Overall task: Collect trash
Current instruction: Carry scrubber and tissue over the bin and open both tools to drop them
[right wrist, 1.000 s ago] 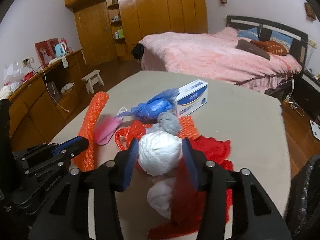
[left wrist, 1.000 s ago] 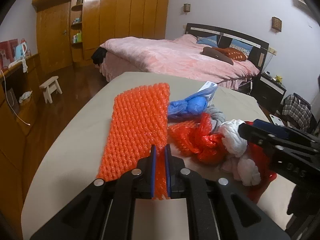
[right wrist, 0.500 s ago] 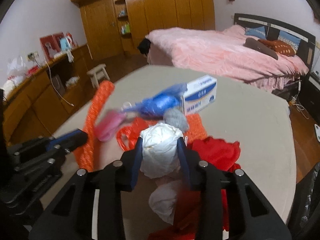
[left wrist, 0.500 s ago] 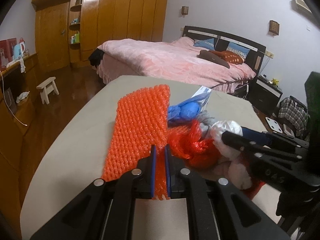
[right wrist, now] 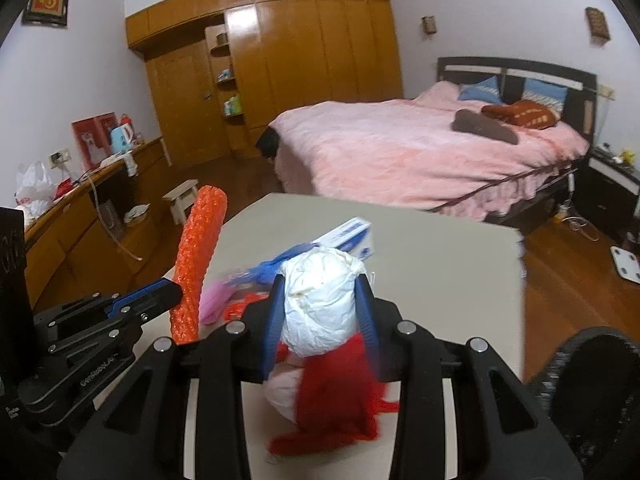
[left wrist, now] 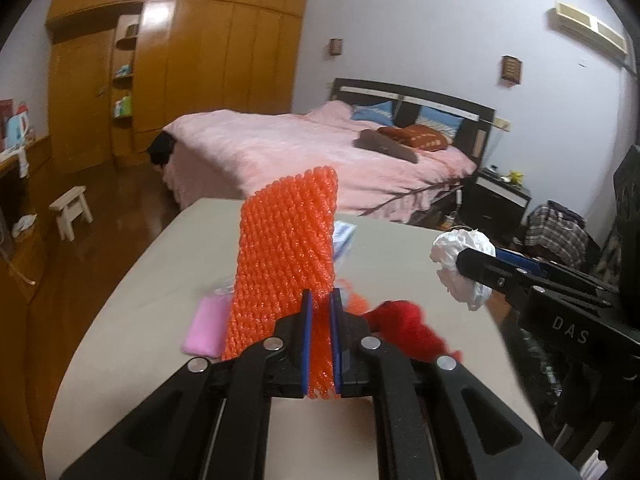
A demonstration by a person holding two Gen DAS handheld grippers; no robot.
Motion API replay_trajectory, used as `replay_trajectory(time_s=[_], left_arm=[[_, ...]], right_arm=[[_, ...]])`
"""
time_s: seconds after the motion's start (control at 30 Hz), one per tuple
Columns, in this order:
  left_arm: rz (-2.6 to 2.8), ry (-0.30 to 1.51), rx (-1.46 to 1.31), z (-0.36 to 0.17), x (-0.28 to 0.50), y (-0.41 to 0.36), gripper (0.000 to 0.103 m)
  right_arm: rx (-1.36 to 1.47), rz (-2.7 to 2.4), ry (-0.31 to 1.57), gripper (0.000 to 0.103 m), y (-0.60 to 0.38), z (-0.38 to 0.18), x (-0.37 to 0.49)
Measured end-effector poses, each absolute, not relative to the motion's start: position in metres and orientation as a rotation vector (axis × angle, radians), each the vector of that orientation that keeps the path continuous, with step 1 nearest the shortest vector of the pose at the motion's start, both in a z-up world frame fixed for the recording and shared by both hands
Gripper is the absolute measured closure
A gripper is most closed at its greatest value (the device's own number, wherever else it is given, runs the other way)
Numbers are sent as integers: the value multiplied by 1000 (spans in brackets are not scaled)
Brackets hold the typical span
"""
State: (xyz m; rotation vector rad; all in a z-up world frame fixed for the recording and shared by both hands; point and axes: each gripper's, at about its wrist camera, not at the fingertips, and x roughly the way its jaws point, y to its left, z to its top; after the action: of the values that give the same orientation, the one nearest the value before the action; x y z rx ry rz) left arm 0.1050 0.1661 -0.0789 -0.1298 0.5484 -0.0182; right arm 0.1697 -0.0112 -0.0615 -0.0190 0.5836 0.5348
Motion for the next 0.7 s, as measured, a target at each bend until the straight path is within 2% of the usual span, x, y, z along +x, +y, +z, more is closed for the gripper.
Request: replay_trajectory(time_s=[0.7], left_arm=[[-437, 557, -51, -63, 114, -17, 95]], right_arm=[[46, 124, 558, 69, -209, -59, 109]])
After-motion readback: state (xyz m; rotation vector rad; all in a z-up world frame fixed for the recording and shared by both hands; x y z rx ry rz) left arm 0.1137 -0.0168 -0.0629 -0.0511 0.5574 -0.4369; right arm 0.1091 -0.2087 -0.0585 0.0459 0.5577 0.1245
